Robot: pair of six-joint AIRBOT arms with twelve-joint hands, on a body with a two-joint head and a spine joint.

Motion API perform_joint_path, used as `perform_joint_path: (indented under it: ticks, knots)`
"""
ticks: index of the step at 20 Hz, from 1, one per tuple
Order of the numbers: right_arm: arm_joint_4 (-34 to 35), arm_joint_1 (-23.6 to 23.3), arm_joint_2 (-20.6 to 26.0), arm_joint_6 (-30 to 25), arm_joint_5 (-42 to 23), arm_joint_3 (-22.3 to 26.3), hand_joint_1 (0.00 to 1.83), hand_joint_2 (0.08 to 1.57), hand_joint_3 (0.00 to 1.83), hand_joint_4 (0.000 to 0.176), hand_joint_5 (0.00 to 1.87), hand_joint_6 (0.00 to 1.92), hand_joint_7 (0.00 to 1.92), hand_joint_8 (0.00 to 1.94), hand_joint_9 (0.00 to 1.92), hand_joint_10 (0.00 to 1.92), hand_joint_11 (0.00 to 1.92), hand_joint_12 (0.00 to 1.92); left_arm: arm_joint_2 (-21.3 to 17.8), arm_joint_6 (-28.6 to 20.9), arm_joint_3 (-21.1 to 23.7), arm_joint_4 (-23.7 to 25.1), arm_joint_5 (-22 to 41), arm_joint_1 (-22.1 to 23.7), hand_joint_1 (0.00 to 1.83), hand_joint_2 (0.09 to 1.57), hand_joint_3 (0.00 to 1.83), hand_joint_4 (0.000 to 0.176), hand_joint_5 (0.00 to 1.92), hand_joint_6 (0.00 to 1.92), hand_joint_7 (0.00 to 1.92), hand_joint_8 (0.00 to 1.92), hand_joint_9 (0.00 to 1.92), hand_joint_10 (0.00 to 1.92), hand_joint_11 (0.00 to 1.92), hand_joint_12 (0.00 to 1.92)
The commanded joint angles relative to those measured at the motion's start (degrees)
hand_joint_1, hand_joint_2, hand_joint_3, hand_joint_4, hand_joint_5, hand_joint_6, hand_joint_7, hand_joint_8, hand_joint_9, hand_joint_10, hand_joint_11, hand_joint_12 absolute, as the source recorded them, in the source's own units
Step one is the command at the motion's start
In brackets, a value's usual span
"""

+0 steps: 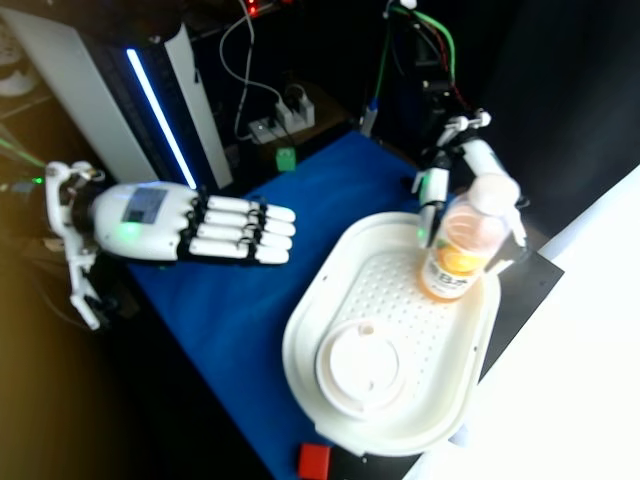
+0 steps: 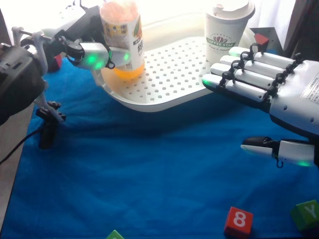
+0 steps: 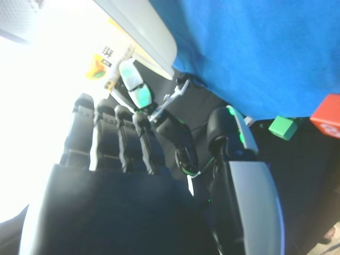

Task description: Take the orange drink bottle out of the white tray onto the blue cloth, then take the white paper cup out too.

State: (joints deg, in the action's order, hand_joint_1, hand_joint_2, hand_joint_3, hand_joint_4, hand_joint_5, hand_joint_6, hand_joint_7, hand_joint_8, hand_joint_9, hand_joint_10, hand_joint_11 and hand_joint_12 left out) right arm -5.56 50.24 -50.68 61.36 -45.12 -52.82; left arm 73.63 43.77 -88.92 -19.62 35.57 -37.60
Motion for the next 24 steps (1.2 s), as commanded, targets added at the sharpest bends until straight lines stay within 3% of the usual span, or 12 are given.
perform_joint_path:
  ticks: [1, 3, 4, 5, 10, 14, 16, 19, 20, 22, 23, 24]
  knots:
    - [0.73, -0.23, -0.09, -0.07, -7.01, 0.00, 0.60, 1.27, 0.00, 0.000, 0.00, 0.00, 0.00, 0.00, 0.00, 0.00, 0.00, 0.88, -0.87, -0.73, 0.40, 0.15, 10.38, 0.43, 0.90, 1.19, 0.00, 0.000, 0.31, 1.05, 0.40, 1.18, 0.36, 1.57, 0.35, 1.92]
    - [0.89, -0.09, -0.09, -0.07, -7.01, 0.00, 0.63, 1.26, 0.00, 0.000, 0.00, 0.00, 0.00, 0.00, 0.00, 0.00, 0.00, 0.87, -2.41, -0.73, 2.37, 1.40, 13.12, 0.42, 1.19, 1.27, 0.01, 0.000, 0.30, 1.09, 0.56, 1.52, 0.37, 1.61, 0.40, 1.92]
    - [0.95, -0.04, -0.09, -0.07, -7.01, 0.00, 0.63, 1.26, 0.00, 0.000, 0.00, 0.00, 0.00, 0.00, 0.00, 0.00, 0.00, 0.87, -3.18, -0.71, 3.33, 1.90, 14.34, 0.36, 1.19, 1.27, 0.01, 0.000, 0.30, 1.09, 0.56, 1.52, 0.37, 1.61, 0.40, 1.92]
    - [1.06, 0.02, -0.09, -0.07, -7.01, 0.01, 0.59, 1.27, 0.00, 0.000, 0.00, 0.00, 0.00, 0.00, 0.00, 0.00, 0.00, 0.82, -4.13, -0.70, 4.49, 2.55, 16.13, 0.21, 0.94, 1.21, 0.00, 0.000, 0.32, 1.01, 0.39, 1.27, 0.42, 1.58, 0.46, 1.92]
    - [1.59, 0.37, -0.09, -0.07, -7.01, 0.12, 0.61, 1.28, 0.00, 0.000, 0.00, 0.00, 0.00, 0.00, 0.00, 0.00, 0.00, 0.65, -7.97, -0.69, 9.16, 5.67, 22.28, -0.34, 0.94, 1.21, 0.00, 0.000, 0.28, 1.07, 0.33, 1.34, 0.40, 1.54, 0.45, 1.92]
    - [2.10, 0.55, -0.04, -0.07, -7.01, 0.19, 0.62, 1.27, 0.00, 0.000, 0.00, 0.00, 0.00, 0.00, 0.00, 0.00, 0.00, 0.68, -12.95, -0.71, 15.72, 9.42, 29.15, -3.20, 0.89, 1.20, 0.00, 0.000, 0.30, 1.01, 0.34, 1.17, 0.31, 1.40, 0.21, 1.87]
    - [2.47, 0.56, 0.07, -0.07, -7.01, 0.18, 0.61, 1.28, 0.00, 0.000, 0.00, 0.00, 0.00, 0.00, 0.00, 0.00, 0.00, 0.34, -16.25, -0.72, 19.86, 11.46, 33.37, -5.94, 0.83, 1.16, 0.00, 0.048, 0.35, 0.97, 0.38, 1.05, 0.21, 1.26, 0.00, 1.87]
    - [3.06, 0.57, 0.30, -0.07, -7.01, 0.17, 0.61, 1.27, 0.00, 0.000, 0.00, 0.00, 0.00, 0.00, 0.00, 0.00, 0.00, 0.21, -19.66, -0.70, 25.19, 13.78, 38.19, -9.23, 0.85, 1.17, 0.00, 0.069, 0.37, 0.88, 0.39, 0.86, 0.28, 1.18, 0.11, 1.75]
    - [3.18, 0.57, 0.32, -0.06, -7.01, 0.14, 0.61, 1.27, 0.00, 0.000, 0.00, 0.00, 0.00, 0.00, 0.00, 0.00, 0.00, 0.21, -20.68, -0.76, 26.73, 14.53, 39.40, -10.54, 0.85, 1.17, 0.00, 0.069, 0.37, 0.88, 0.39, 0.86, 0.28, 1.18, 0.11, 1.75]
    - [3.70, 0.56, 0.41, -0.06, -7.02, 0.05, 0.60, 1.29, 0.01, 0.000, 0.00, 0.00, 0.00, 0.00, 0.00, 0.00, 0.00, 0.20, -22.26, -0.79, 30.32, 15.15, 41.47, -14.40, 0.83, 1.17, 0.00, 0.020, 0.41, 0.76, 0.42, 0.64, 0.22, 1.01, 0.00, 1.64]
    - [3.85, 0.55, 0.41, -0.06, -7.02, 0.01, 0.58, 1.30, 0.00, 0.000, 0.00, 0.00, 0.00, 0.00, 0.00, 0.00, 0.00, 0.14, -22.53, -1.12, 31.25, 15.14, 41.90, -16.19, 0.85, 1.20, 0.00, 0.000, 0.39, 0.76, 0.41, 0.73, 0.29, 1.08, 0.15, 1.62]
    - [4.03, 0.55, 0.41, -0.06, -7.02, -0.03, 0.58, 1.30, 0.00, 0.000, 0.00, 0.00, 0.00, 0.00, 0.00, 0.00, 0.00, 0.14, -22.55, -1.97, 31.94, 15.02, 42.38, -18.21, 0.85, 1.20, 0.00, 0.000, 0.39, 0.76, 0.41, 0.73, 0.29, 1.08, 0.15, 1.62]
